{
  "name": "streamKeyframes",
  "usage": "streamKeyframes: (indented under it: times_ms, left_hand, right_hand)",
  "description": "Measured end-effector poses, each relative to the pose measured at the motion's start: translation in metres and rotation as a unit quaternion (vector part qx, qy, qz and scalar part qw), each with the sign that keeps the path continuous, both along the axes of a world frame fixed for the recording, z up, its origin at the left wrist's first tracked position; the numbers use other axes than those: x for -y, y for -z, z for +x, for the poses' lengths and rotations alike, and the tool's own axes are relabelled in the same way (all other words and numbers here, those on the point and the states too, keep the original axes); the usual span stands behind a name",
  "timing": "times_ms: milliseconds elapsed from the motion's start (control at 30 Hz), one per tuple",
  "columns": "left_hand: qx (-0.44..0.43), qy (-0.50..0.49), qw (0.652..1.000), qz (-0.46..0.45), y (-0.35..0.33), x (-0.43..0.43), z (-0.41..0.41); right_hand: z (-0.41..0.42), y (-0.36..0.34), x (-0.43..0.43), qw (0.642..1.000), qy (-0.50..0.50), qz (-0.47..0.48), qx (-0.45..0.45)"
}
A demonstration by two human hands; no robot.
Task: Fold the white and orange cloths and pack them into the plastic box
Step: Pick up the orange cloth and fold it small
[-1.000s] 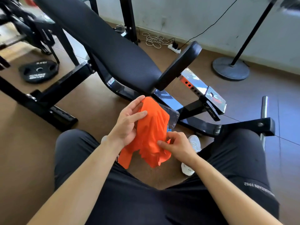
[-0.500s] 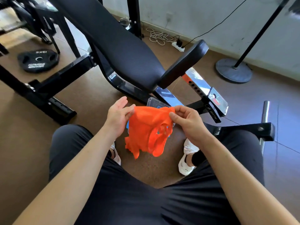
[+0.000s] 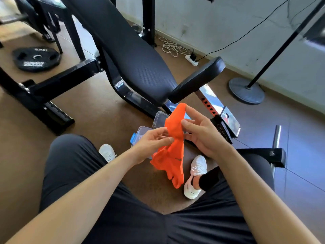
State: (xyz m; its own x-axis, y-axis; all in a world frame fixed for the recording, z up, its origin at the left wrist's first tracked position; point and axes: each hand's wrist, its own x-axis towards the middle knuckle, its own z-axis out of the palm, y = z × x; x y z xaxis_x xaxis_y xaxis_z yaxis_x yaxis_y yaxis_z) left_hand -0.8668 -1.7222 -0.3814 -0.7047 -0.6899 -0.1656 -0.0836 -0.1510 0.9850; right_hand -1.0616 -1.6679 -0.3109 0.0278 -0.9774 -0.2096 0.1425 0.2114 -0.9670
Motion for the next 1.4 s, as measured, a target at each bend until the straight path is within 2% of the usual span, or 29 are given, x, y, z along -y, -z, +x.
streamKeyframes:
  times_ms: [100, 200, 300, 433, 567, 667, 767, 867, 900, 967, 1033, 1100, 1133, 1233, 1300, 1367, 1400]
  left_hand:
    - [0.018, 0.037, 0.999, -0.017, 0.006, 0.0, -0.005]
    - [0.099, 0.093, 0.987, -0.079, 0.016, 0.003, -0.007]
    - [0.188, 0.135, 0.958, -0.171, 0.032, 0.013, -0.001]
    - [0.34, 0.197, 0.89, -0.232, 0.047, 0.023, 0.017]
    - [0.46, 0.251, 0.794, -0.309, 0.051, 0.021, 0.029]
    - [0.53, 0.231, 0.716, -0.391, 0.05, 0.023, 0.038]
    - [0.543, 0.141, 0.674, -0.48, 0.044, 0.023, 0.047]
    - [0.442, -0.027, 0.695, -0.566, 0.04, 0.028, 0.057]
    - [0.391, -0.082, 0.713, -0.577, 0.038, 0.029, 0.058]
    - [0.322, -0.166, 0.759, -0.541, 0.031, 0.032, 0.057]
    - [0.277, -0.216, 0.814, -0.462, 0.022, 0.033, 0.056]
    - [0.215, -0.235, 0.894, -0.315, 0.017, 0.038, 0.057]
    - [0.199, -0.242, 0.918, -0.242, 0.014, 0.04, 0.058]
    - [0.225, -0.24, 0.928, -0.174, 0.008, 0.051, 0.061]
    - [0.209, -0.224, 0.945, -0.118, 0.004, 0.053, 0.061]
    - [0.146, -0.222, 0.964, 0.035, 0.001, 0.052, 0.059]
    - [0.12, -0.229, 0.959, 0.112, 0.001, 0.052, 0.058]
  right_hand:
    - [-0.007, 0.005, 0.0, 0.999, 0.036, 0.014, 0.015]
    - [-0.014, 0.005, 0.001, 0.996, 0.088, 0.021, 0.025]
    - [-0.027, 0.001, 0.006, 0.989, 0.146, 0.022, 0.025]
    - [-0.047, -0.004, 0.009, 0.972, 0.234, 0.027, 0.019]
    - [-0.069, -0.004, 0.006, 0.964, 0.259, 0.038, -0.041]
    - [-0.082, 0.0, 0.002, 0.953, 0.282, 0.048, -0.103]
    - [-0.093, 0.009, -0.006, 0.944, 0.305, 0.047, -0.119]
    - [-0.094, 0.014, -0.014, 0.941, 0.325, 0.04, -0.087]
    - [-0.095, 0.015, -0.015, 0.941, 0.329, 0.034, -0.069]
    - [-0.097, 0.016, -0.016, 0.944, 0.327, 0.023, -0.042]
    - [-0.099, 0.013, -0.017, 0.951, 0.307, 0.012, -0.029]
    - [-0.1, 0.008, -0.016, 0.96, 0.276, 0.003, -0.048]
    - [-0.099, 0.005, -0.015, 0.964, 0.257, -0.001, -0.067]
    - [-0.093, -0.003, -0.009, 0.97, 0.219, -0.005, -0.107]
    - [-0.089, -0.011, -0.004, 0.974, 0.205, -0.014, -0.097]
    - [-0.084, -0.022, 0.002, 0.978, 0.191, -0.035, -0.076]
    - [-0.08, -0.029, 0.004, 0.979, 0.186, -0.045, -0.068]
